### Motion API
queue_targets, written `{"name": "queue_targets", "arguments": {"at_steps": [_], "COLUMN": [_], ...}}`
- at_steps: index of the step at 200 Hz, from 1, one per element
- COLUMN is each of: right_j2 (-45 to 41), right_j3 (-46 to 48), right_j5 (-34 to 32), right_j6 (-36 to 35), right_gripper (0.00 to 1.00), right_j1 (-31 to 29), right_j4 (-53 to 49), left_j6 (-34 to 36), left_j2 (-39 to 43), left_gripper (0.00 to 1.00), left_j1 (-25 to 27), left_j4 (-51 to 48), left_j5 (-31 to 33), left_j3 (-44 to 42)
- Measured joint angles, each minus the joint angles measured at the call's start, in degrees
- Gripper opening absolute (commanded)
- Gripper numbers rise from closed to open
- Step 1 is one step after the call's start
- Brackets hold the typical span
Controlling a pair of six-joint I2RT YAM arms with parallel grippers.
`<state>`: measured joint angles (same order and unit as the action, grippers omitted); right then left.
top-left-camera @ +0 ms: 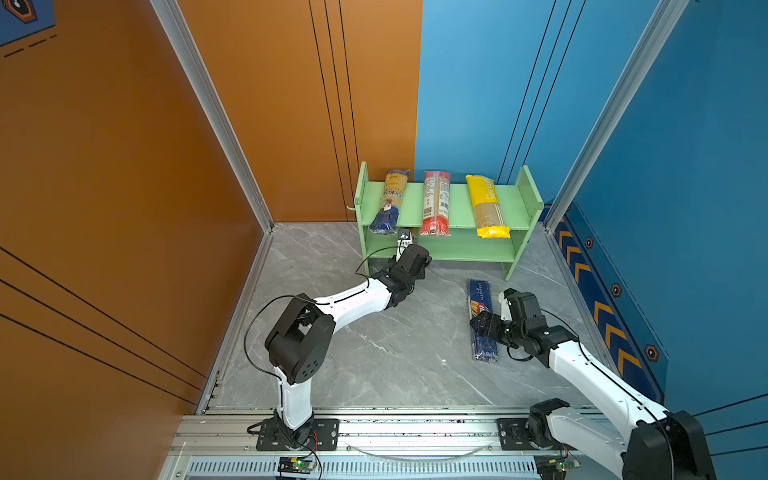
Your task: Place and organize the pasta boxes and bags onto the shelf
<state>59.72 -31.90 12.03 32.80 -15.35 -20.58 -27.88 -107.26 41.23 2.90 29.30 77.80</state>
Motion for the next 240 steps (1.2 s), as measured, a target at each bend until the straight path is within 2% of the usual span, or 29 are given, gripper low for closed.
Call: {"name": "queue_targets", "arguments": {"at_steps": [240], "right_j2": [0.0], "right_j3": [0.0], "right_j5": [1.3], "right_j6": [0.0], "right_gripper": [0.85], "right_j1": [0.8], "right_j4": [0.0], "left_j6": [0.1], "left_j2": [-3.8], "left_gripper": [0.00], "left_j1": [-0.9], "left_j4": [0.5], "left_j5": [0.0], "left_j3": [3.6]}}
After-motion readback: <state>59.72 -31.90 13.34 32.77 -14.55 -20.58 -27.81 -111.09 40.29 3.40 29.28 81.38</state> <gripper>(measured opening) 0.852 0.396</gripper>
